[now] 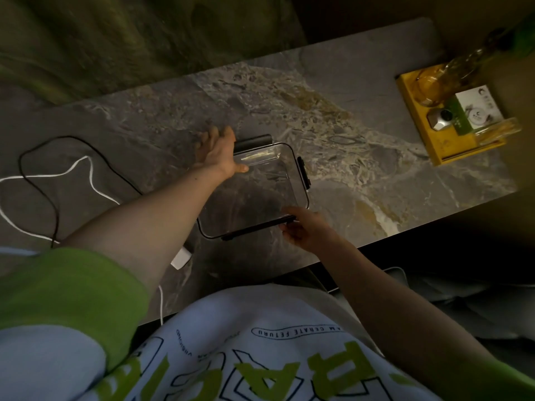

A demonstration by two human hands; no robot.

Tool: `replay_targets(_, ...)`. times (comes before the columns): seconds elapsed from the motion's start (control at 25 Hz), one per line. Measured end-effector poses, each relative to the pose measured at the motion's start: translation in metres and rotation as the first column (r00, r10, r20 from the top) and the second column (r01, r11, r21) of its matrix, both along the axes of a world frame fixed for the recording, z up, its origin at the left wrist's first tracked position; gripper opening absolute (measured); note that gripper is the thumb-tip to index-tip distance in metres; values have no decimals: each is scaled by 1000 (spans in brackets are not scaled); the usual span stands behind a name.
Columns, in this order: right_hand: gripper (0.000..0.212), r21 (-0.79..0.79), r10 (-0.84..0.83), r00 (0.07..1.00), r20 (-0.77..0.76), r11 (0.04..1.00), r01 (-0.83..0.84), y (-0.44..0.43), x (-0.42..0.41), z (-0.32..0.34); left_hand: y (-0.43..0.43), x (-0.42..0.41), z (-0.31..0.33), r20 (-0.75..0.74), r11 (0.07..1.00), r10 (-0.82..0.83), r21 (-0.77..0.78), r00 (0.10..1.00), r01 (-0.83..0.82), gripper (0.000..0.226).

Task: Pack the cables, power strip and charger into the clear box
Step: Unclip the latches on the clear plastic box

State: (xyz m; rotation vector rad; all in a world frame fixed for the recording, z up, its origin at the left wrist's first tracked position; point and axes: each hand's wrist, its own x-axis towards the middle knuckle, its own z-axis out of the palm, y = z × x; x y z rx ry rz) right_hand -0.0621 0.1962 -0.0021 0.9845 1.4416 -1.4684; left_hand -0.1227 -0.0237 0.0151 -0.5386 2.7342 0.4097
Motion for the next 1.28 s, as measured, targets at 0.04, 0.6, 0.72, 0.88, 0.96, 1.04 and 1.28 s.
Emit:
replay_targets(0.04,18,-13,16,1000,11,1000,-16,0,-1,1,2,4,-1,-26,1000,-8,-12,1000,8,74)
replay_targets(0.6,29,477,425,853,-301,842,-251,33,-49,6,-36,76,-3,-213,769,581,458,786,-445,43)
replay_targets(0.72,31,478,474,807,-353,832,-280,28,-59,7,-36,105,-9,-101,707,646,454,757,-542,48)
replay_targets(0.88,31,493,541,736,-407,809,-322,19,-69,8,-28,128,-4,-54,614,725,502,686,-610,40)
replay_targets(0.96,29,525,589,693,-416,778,-346,17,-70,7,-26,133,-3,-54,585,749,523,661,-620,34)
replay_targets(1.04,26,560,614,666,-423,755,-341,17,-70,7,-26,135,-3,-44,576,752,529,658,-623,31)
replay_targets(1.28,10,602,639,625,-448,732,-318,14,-66,12,-24,144,-8,-25,522,786,560,617,-643,21)
